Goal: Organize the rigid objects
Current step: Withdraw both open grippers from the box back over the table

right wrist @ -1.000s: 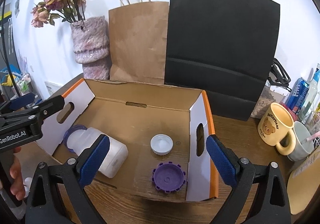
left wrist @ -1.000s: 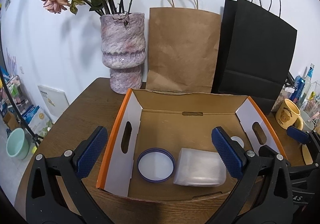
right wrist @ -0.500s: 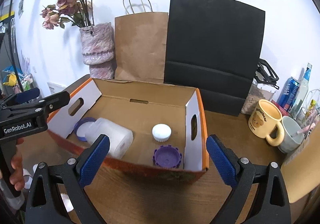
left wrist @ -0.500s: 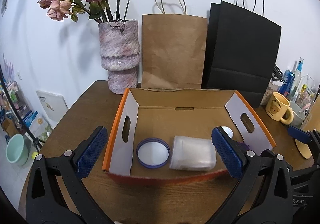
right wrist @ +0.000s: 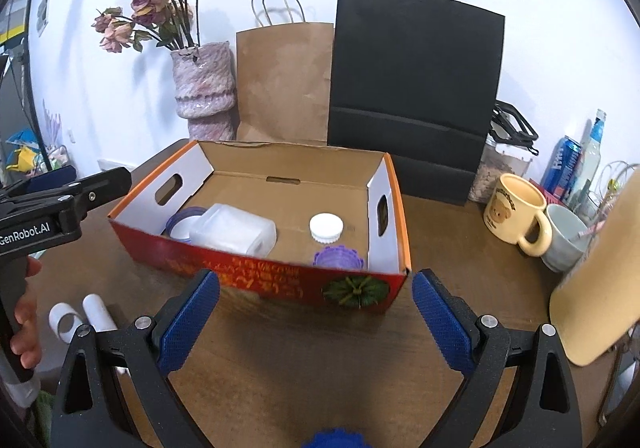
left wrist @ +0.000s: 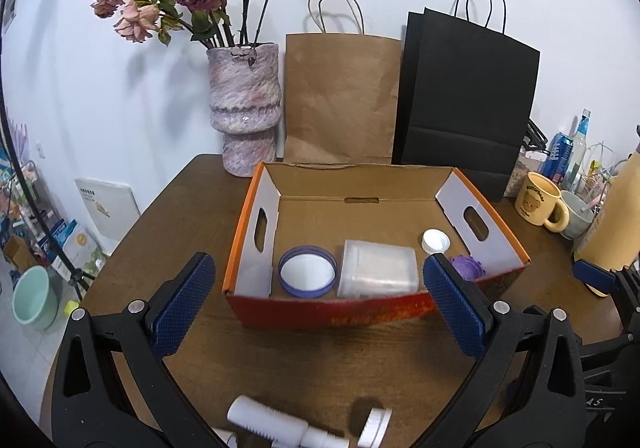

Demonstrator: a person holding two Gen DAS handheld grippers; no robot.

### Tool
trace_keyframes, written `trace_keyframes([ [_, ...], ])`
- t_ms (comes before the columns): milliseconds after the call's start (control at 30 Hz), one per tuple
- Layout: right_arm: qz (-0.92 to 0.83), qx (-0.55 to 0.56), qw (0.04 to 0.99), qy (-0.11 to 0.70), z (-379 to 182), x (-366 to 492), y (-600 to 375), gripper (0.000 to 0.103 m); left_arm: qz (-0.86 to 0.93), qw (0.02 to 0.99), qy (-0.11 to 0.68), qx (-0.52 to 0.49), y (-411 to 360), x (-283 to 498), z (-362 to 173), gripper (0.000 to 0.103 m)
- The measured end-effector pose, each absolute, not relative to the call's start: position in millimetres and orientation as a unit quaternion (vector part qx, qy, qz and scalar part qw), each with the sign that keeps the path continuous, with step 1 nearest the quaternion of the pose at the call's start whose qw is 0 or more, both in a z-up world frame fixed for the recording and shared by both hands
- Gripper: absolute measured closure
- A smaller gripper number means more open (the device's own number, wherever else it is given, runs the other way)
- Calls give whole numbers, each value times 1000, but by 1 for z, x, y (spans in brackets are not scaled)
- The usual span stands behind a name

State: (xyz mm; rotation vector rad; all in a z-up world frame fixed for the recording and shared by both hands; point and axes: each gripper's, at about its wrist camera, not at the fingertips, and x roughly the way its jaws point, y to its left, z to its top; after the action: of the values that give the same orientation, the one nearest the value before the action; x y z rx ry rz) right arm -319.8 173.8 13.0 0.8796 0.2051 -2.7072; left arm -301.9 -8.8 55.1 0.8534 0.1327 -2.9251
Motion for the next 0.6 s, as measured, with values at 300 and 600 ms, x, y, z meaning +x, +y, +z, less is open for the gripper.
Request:
trace_keyframes([
  [300,-939,307,142,63,13,-281,181,3,-957,45,42,282,-11,-267,55,0],
  [600,-938,310,142,59,11,-243,185,3,-956,56,38,286,-21,-233,54,0],
])
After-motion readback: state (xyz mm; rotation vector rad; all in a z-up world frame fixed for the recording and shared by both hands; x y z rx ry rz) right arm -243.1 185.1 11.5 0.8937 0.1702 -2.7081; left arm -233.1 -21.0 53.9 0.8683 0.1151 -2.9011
